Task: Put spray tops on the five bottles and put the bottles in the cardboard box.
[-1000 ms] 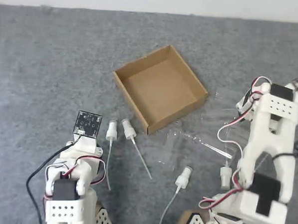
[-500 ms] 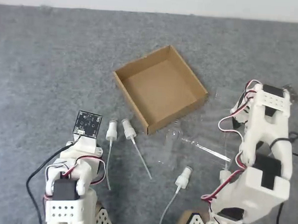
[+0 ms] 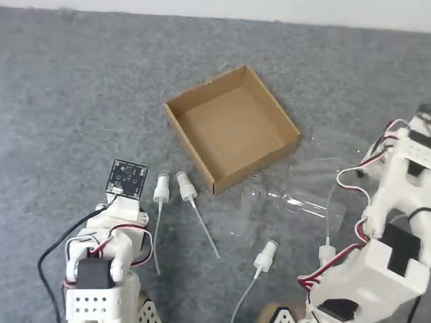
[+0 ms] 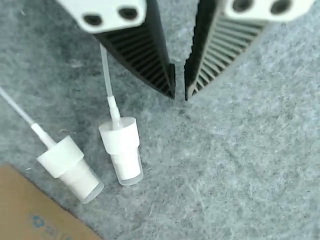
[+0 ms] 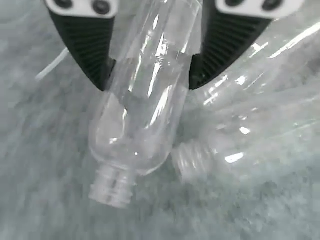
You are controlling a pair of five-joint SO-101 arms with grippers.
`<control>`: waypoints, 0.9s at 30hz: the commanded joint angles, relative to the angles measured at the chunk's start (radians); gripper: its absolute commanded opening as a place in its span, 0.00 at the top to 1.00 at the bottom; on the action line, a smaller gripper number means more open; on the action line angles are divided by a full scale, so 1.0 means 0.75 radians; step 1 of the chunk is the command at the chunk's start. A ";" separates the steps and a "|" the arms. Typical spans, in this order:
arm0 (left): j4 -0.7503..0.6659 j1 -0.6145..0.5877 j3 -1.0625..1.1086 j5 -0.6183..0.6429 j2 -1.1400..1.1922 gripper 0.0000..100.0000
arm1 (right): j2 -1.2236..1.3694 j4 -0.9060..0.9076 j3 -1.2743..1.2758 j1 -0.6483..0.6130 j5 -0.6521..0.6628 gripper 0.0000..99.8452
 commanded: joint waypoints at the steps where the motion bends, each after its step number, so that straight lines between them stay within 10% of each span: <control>1: 0.000 -0.006 -0.013 -0.010 -0.027 0.97 | -0.026 0.017 -0.178 0.044 0.293 0.90; 10: 0.000 -0.006 -0.013 -0.010 -0.027 0.97 | -0.017 0.247 -0.378 0.206 1.168 0.90; 27: 0.000 -0.006 -0.013 -0.010 -0.027 0.97 | -0.015 0.030 -0.102 0.482 1.485 0.89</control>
